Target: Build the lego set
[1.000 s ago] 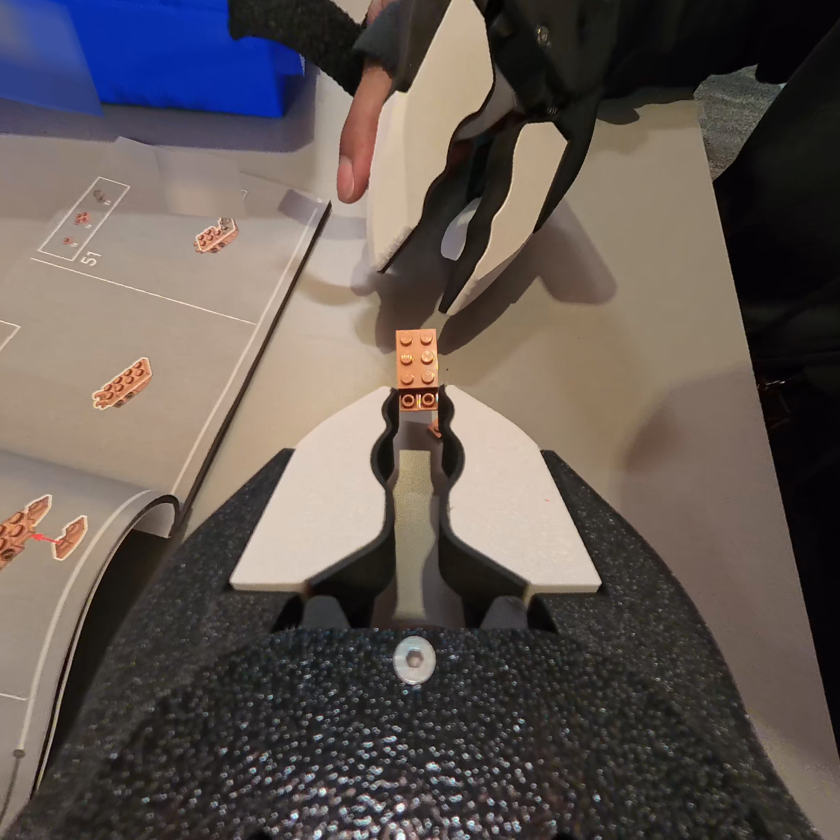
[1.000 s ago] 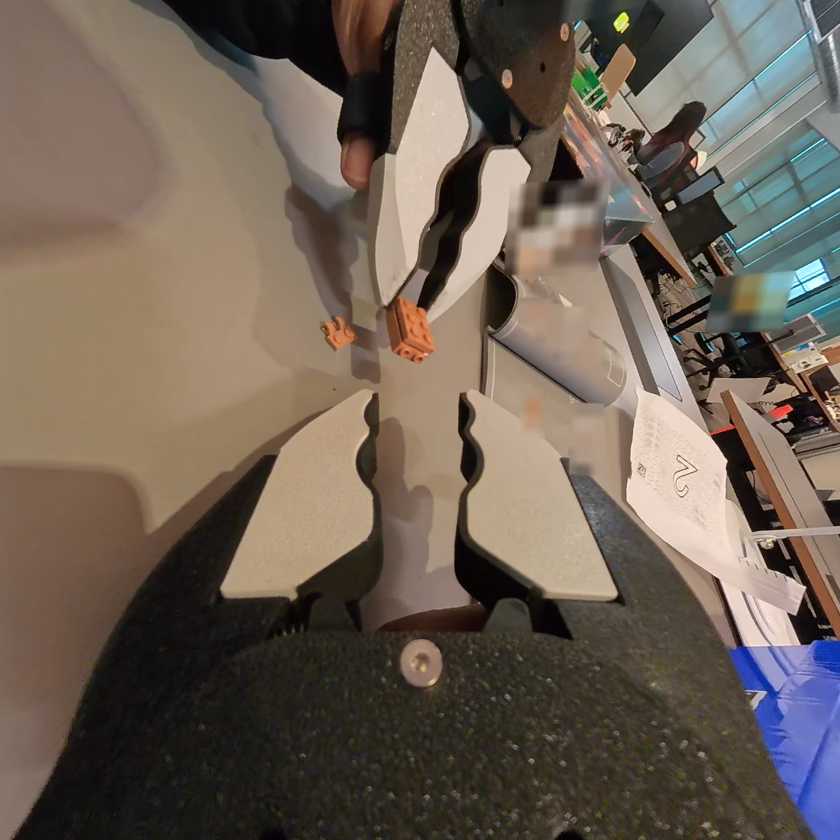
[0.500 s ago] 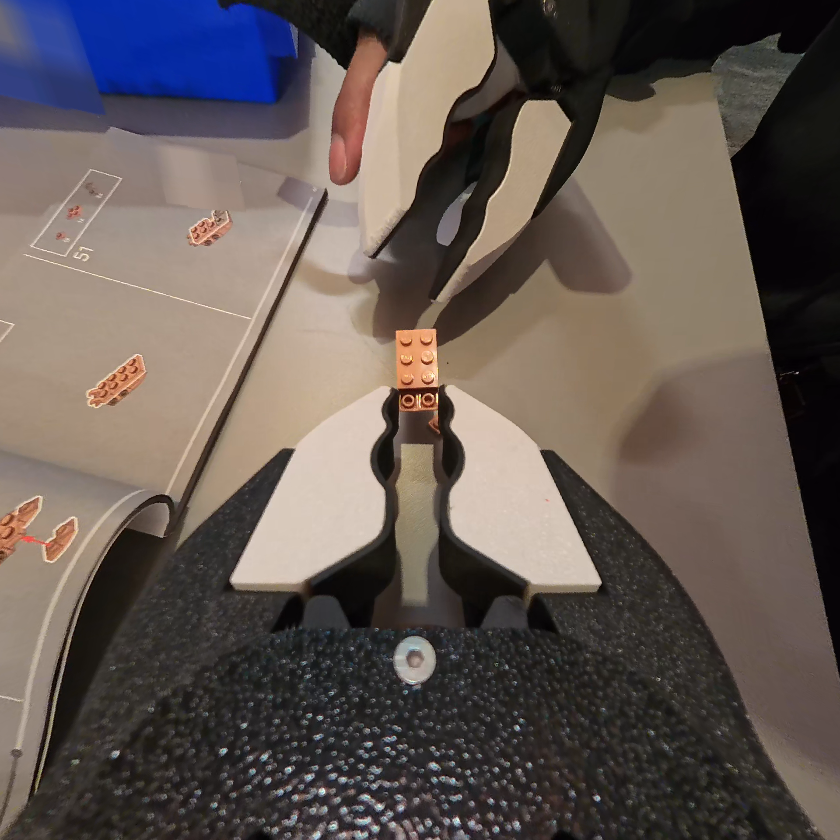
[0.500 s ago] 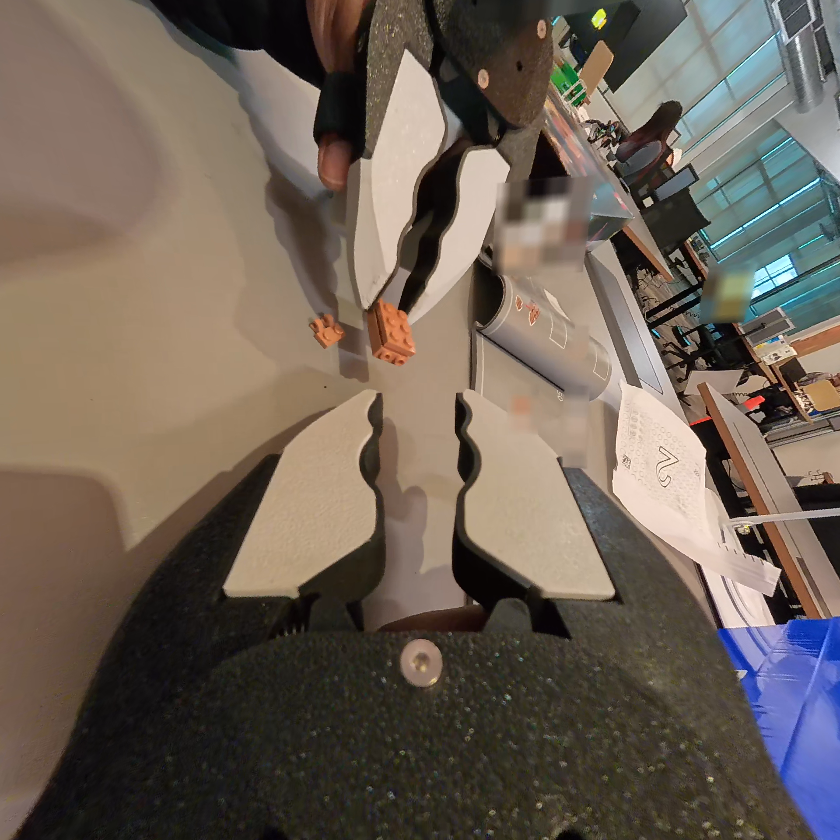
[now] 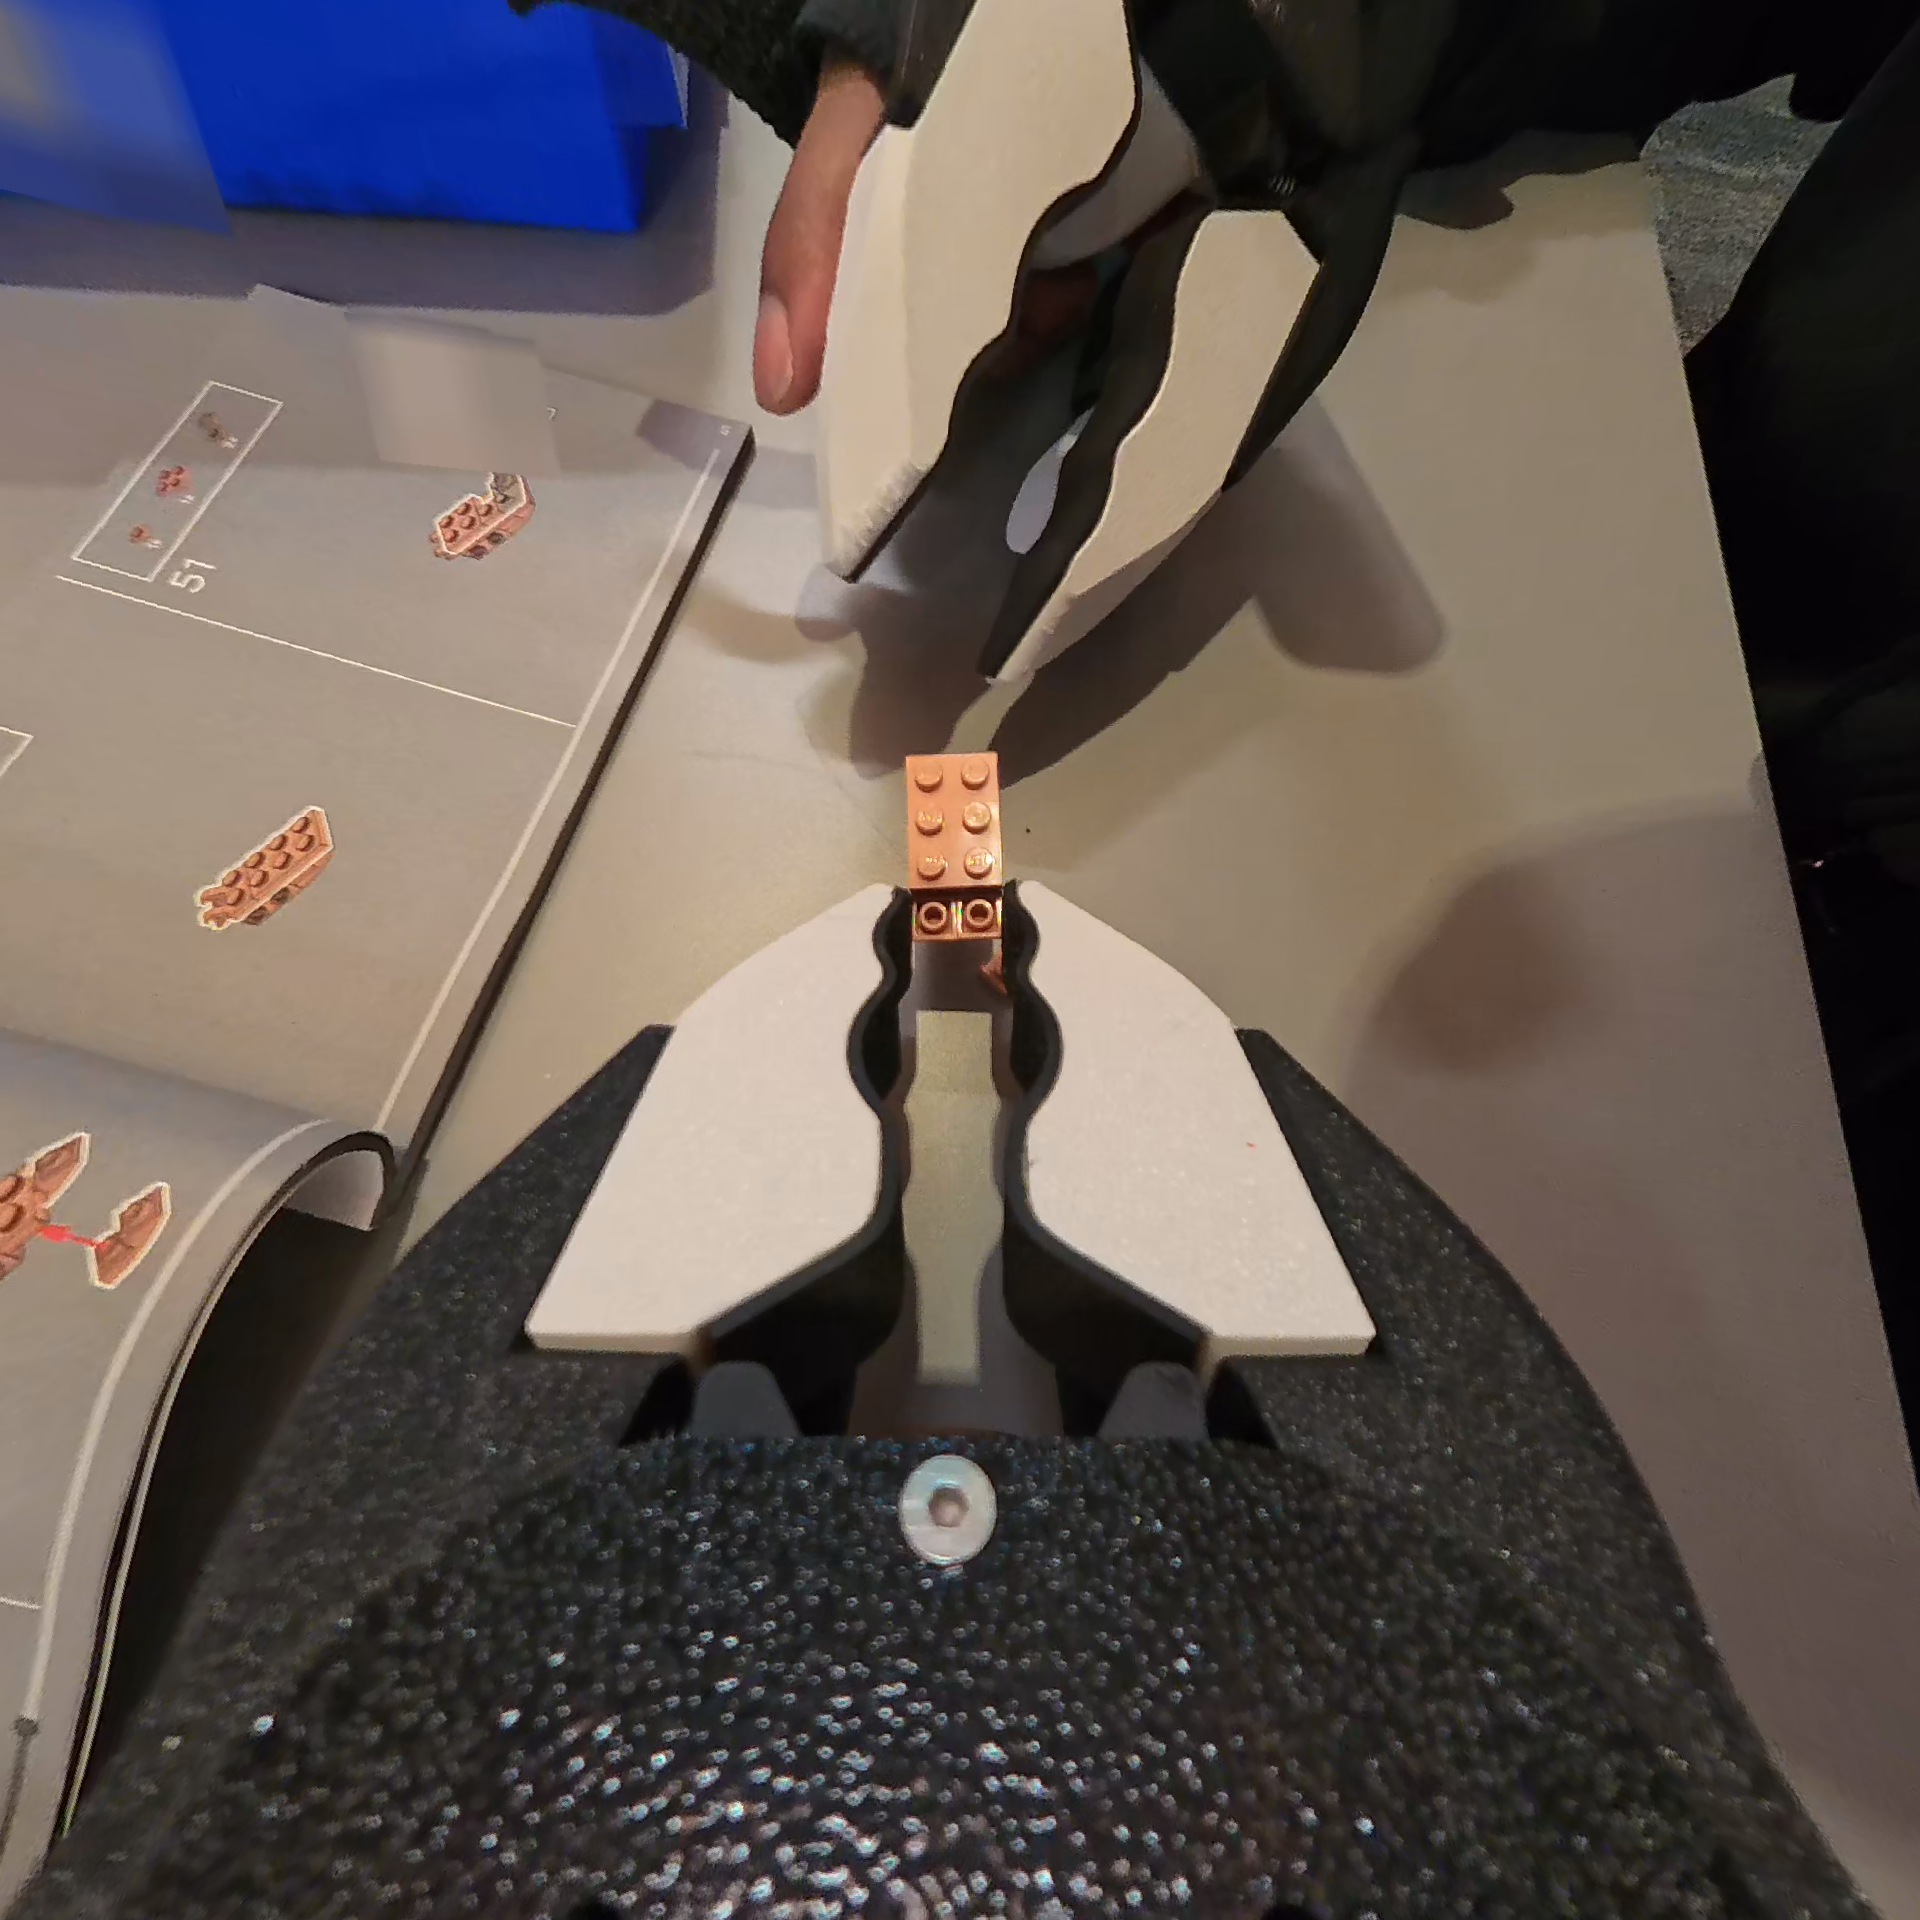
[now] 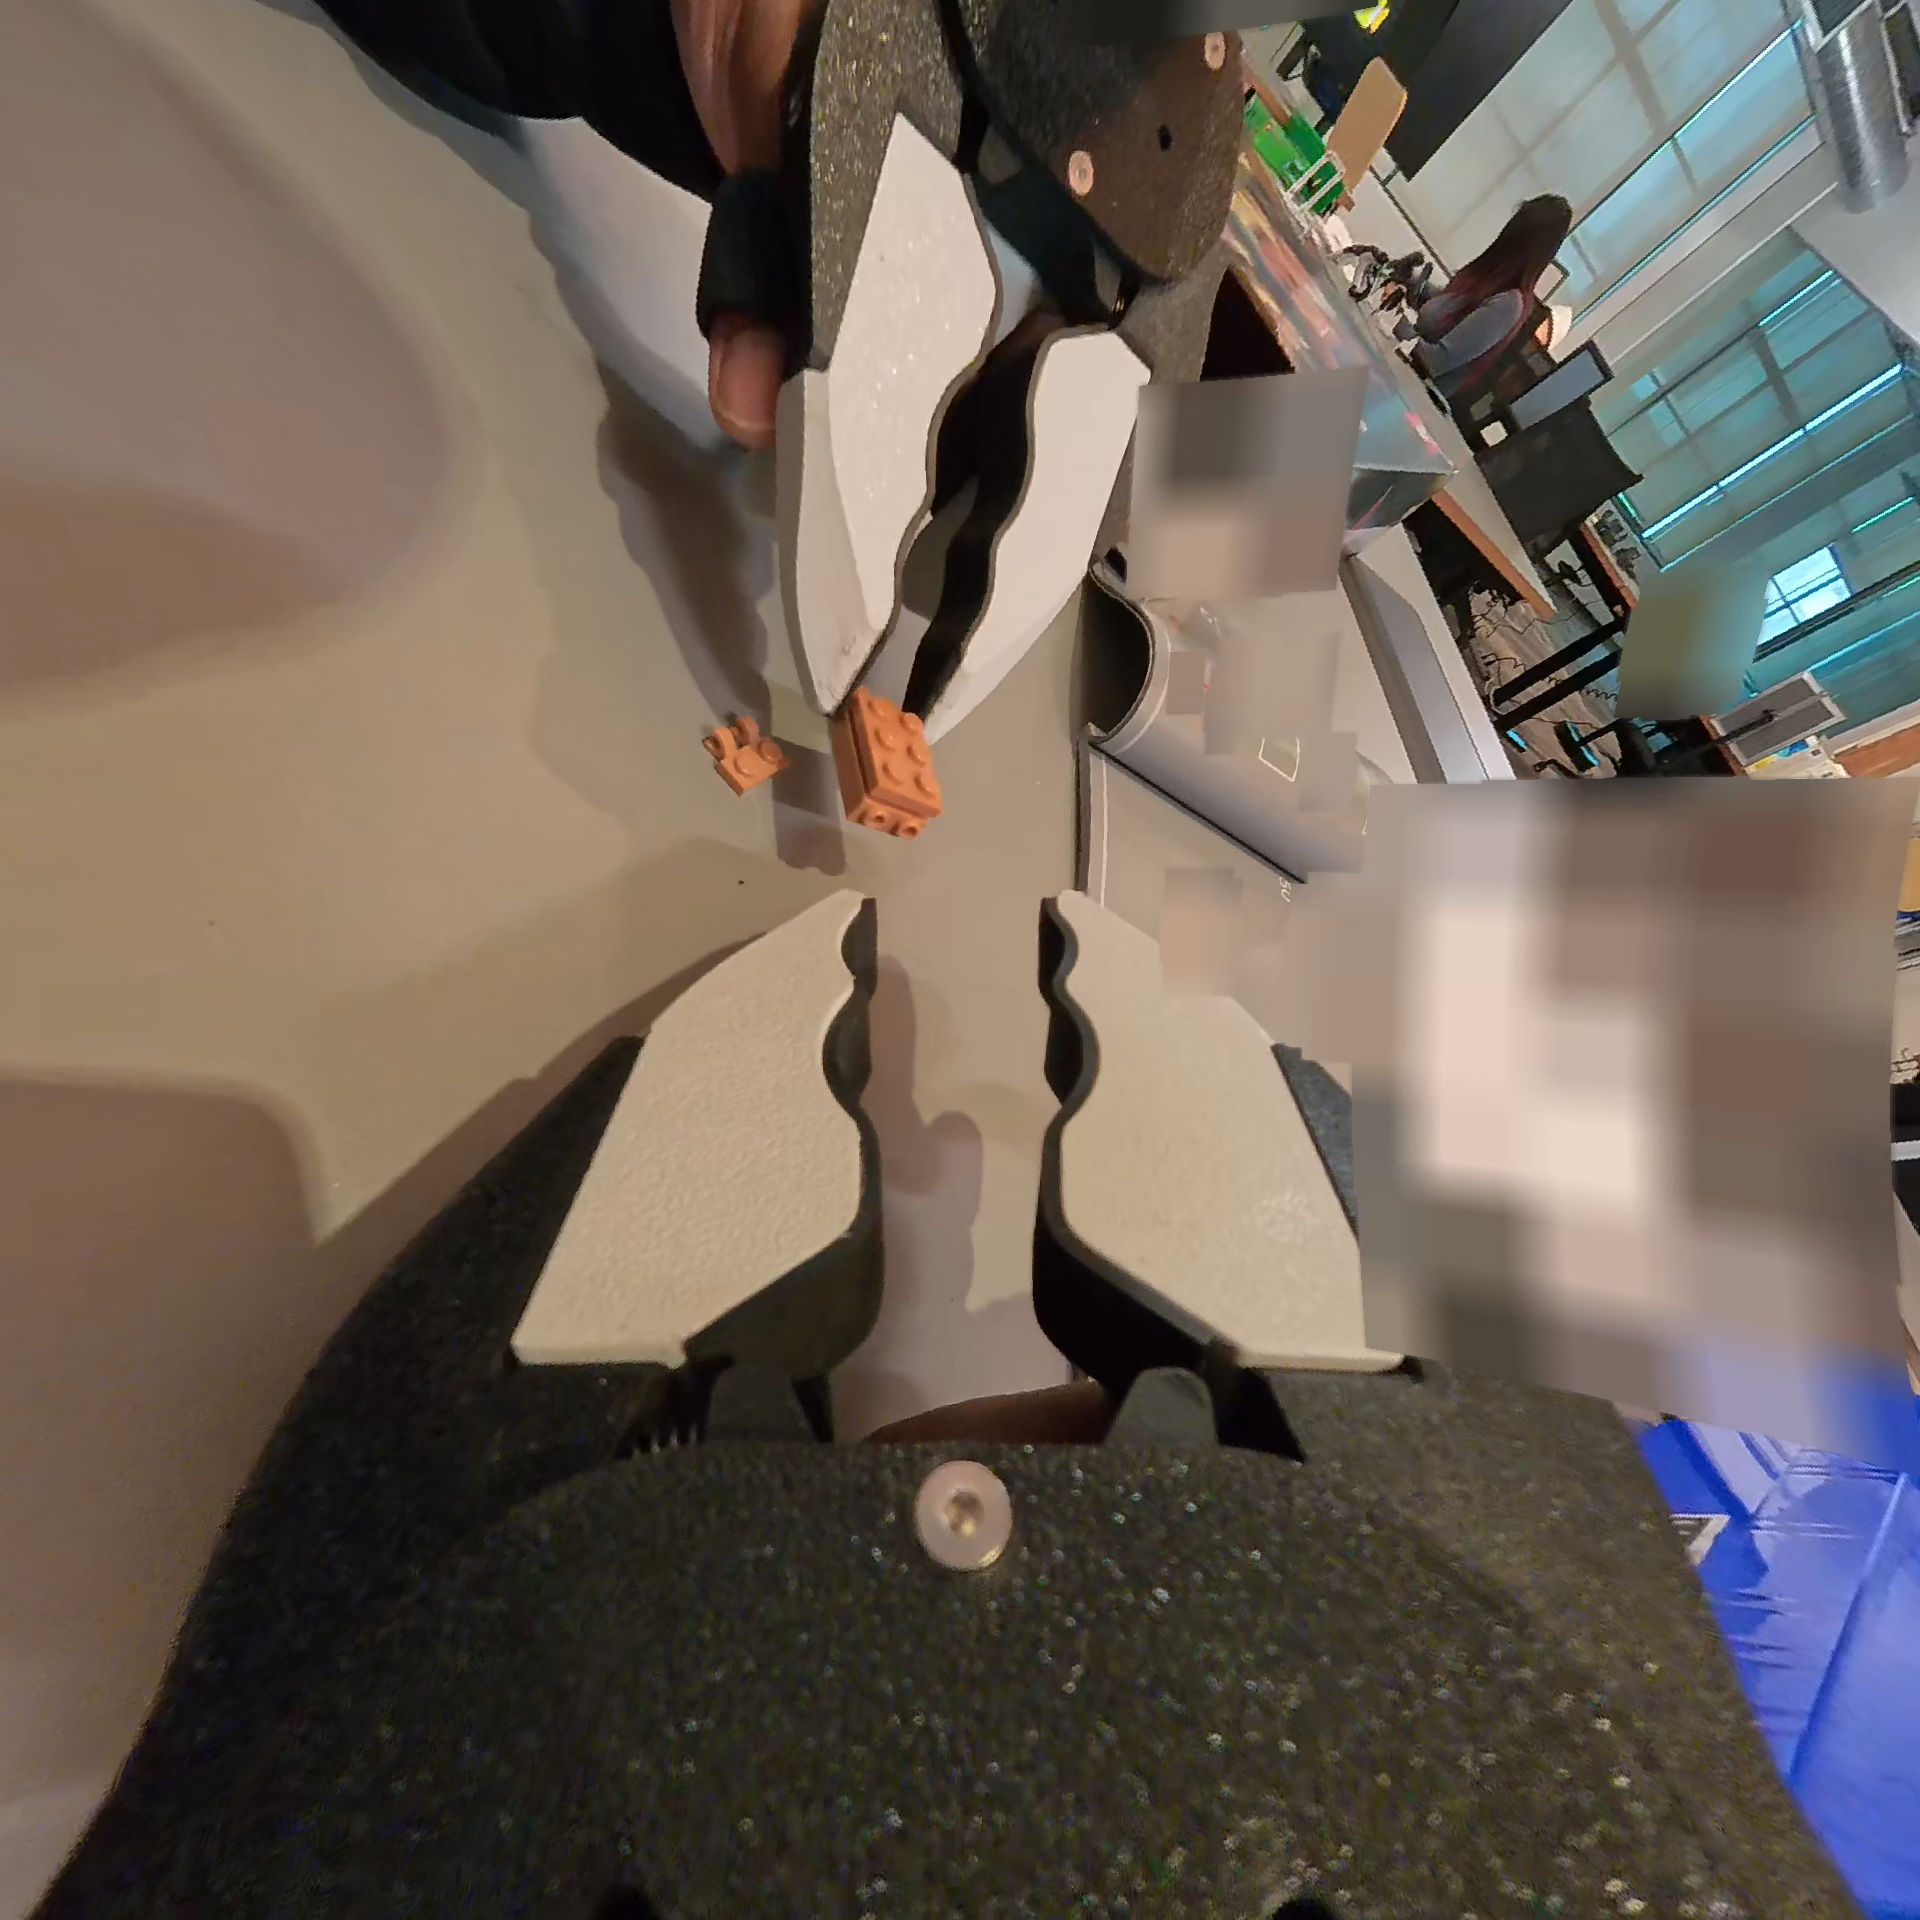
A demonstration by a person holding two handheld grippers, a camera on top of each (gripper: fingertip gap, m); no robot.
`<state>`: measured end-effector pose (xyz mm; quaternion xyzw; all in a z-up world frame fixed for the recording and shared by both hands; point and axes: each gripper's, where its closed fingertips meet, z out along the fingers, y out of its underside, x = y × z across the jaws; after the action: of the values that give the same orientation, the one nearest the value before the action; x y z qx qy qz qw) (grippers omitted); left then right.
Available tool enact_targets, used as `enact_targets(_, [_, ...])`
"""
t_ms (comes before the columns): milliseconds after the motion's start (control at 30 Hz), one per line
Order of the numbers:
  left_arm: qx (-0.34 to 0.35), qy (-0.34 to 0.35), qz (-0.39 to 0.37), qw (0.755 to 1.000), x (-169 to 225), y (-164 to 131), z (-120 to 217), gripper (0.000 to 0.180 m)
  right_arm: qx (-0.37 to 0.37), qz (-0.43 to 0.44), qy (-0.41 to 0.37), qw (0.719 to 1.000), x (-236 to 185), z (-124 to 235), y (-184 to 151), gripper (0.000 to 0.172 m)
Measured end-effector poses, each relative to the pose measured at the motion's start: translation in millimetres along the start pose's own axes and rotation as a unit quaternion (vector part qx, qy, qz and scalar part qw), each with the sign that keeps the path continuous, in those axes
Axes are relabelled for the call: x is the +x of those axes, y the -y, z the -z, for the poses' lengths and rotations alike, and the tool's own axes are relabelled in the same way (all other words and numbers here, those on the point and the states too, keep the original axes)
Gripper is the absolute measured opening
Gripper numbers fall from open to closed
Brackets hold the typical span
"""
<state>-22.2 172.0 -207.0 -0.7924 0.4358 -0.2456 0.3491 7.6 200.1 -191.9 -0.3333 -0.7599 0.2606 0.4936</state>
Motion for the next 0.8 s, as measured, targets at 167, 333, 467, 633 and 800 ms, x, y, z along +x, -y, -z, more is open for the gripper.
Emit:
enact_targets(167, [-0.013,0.005,-0.02,1.0,3,-1,-6,0.016,0.001,-0.063,0.046,0.997,-9,-1,9,0.033])
enact_targets(333, [-0.031,0.01,-0.046,0.998,8,-2,-12,0.016,-0.023,-0.11,0.074,0.991,-17,-5,10,0.034])
enact_targets(467, [-0.014,-0.007,-0.011,1.0,10,2,-11,0.016,-0.038,-0.103,0.08,0.991,-20,-7,6,0.035])
enact_targets(633, [0.034,-0.052,0.078,0.995,7,9,-1,0.016,-0.025,-0.044,0.054,0.997,-13,-8,5,0.036])
enact_targets(800, [0.042,-0.093,0.114,0.988,12,10,2,0.015,0.011,0.03,0.034,0.999,-8,-10,12,0.036])
